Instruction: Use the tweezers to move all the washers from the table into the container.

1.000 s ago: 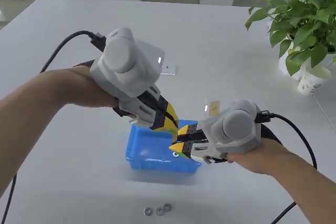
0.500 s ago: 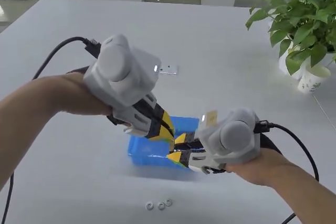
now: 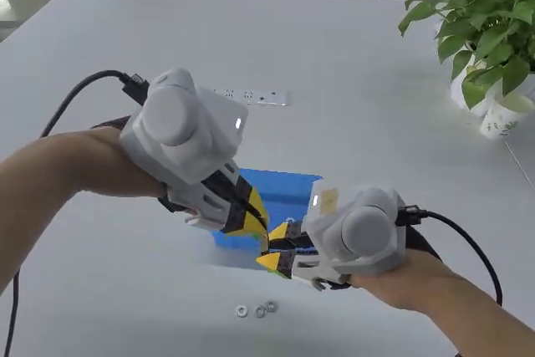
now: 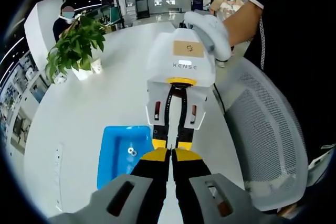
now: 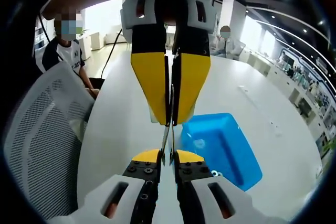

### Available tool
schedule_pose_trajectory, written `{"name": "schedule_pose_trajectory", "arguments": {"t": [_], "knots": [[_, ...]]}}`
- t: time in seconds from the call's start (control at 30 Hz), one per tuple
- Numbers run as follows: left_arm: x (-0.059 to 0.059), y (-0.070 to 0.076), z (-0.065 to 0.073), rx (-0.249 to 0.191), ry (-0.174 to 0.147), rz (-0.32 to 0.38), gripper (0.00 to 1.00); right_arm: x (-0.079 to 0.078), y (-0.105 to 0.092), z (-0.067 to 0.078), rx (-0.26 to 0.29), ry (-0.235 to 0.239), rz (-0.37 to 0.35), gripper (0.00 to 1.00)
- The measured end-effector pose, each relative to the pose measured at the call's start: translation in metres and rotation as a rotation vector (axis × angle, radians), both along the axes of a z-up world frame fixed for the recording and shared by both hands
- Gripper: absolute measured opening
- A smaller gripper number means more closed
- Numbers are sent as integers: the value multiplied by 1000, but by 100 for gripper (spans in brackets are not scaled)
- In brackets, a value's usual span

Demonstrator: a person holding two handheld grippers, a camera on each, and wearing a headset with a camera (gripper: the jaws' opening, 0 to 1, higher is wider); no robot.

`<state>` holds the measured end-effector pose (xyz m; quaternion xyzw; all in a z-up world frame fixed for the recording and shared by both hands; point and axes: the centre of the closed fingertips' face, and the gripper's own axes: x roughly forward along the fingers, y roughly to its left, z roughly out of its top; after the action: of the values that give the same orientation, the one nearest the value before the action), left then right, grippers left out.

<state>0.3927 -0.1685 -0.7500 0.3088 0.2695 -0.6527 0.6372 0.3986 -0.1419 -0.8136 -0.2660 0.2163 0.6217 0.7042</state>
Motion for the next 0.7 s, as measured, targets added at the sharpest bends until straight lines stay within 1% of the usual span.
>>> {"name": "schedule_pose_trajectory", "arguments": {"t": [0.13,0.37,0.57,0.7], "knots": [[-9,3,-5,9,7,1,6,-9,3,-6,2,15,13,12],[-21,8,-11,17,21,9,6,-20,9,-13,3,28,26,12],[-30,13,-16,29,28,17,6,-29,13,-19,4,38,41,12],[-31,16,-20,34,32,23,6,-32,16,-22,7,46,45,12]]}}
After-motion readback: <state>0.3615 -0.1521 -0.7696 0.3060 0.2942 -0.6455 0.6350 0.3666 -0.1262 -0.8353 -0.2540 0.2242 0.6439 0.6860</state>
